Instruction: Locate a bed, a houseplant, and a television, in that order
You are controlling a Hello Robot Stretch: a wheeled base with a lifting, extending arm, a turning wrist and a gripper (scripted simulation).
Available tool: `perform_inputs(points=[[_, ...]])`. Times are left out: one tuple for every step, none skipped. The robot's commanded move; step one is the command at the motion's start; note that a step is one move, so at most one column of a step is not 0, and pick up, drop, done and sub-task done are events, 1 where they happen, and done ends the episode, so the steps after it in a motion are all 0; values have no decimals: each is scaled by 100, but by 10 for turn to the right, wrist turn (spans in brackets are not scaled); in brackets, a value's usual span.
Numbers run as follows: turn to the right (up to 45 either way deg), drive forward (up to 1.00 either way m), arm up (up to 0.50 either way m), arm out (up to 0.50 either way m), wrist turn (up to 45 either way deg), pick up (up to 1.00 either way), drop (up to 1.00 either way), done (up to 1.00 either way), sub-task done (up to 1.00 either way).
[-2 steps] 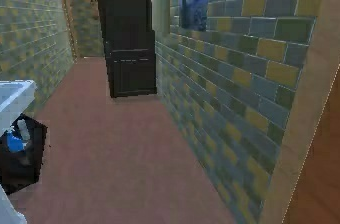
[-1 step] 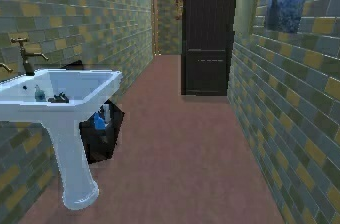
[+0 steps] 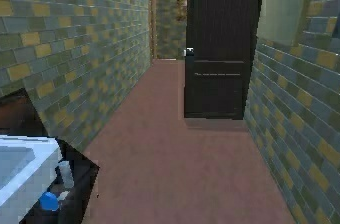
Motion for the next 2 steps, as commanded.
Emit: perform_inputs(points=[[-30, 0, 0, 0, 0, 0, 0, 0, 0], [450, 0, 0, 0, 0, 0, 0, 0, 0]])
